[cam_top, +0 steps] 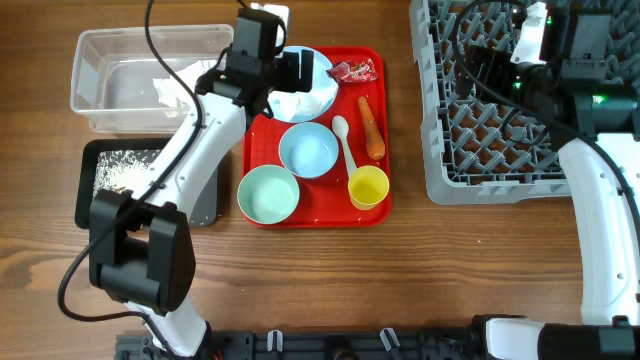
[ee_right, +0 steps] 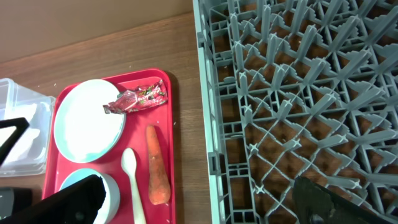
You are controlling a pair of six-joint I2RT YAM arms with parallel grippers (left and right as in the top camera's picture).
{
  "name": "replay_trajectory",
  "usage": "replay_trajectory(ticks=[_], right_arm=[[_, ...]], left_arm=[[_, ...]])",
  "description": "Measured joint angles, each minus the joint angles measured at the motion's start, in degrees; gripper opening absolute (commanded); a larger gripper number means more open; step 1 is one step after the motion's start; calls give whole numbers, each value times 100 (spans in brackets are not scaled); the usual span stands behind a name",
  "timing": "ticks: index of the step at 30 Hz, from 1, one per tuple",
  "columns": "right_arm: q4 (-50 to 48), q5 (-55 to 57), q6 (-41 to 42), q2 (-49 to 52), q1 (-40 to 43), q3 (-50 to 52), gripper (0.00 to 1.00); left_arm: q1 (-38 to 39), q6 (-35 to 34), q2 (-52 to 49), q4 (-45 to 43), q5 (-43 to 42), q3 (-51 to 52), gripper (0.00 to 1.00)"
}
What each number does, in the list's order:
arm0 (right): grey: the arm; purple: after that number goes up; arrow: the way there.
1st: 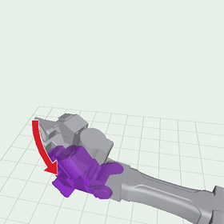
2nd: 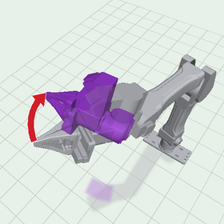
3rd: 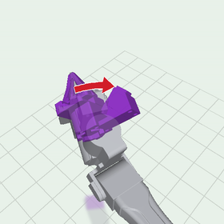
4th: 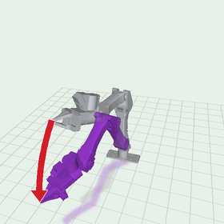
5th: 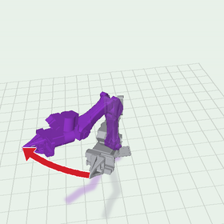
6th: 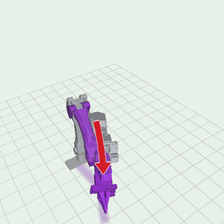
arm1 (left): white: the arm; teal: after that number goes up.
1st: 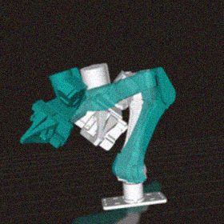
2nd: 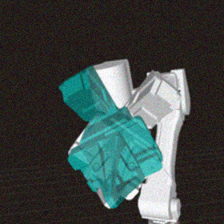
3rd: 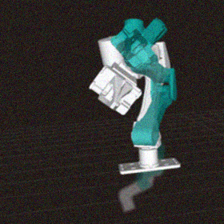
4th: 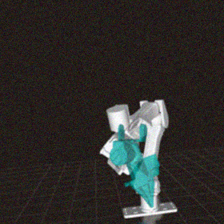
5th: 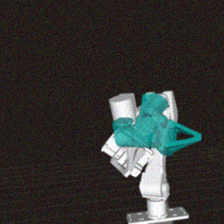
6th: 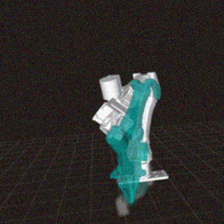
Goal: Sort waste into correct bins and load items into the dishwasher rack
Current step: 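Reach back to the plate and grasp the remaining tissue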
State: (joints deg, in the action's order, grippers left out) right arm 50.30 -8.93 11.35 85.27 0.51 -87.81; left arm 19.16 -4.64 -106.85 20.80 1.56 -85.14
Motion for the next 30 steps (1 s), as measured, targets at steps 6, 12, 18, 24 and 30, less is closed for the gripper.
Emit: replay_trajectory(ticks=[6, 12, 18, 24, 30], right_arm=[[0, 0, 0, 0, 0, 0, 100], [2, 0, 0, 0, 0, 0, 100], [11, 0, 0, 0, 0, 0, 100], [57, 0, 0, 0, 0, 0, 100], [164, 0, 0, 0, 0, 0, 100]], left_arm=[[149, 0, -129, -35, -20, 0, 100], [361, 83, -249, -42, -20, 0, 100], [503, 479, -800, 2, -332, -140, 98], [494, 603, -1134, 2074, -284, -2159, 84], [326, 527, -2393, 2752, -232, -2055, 87]])
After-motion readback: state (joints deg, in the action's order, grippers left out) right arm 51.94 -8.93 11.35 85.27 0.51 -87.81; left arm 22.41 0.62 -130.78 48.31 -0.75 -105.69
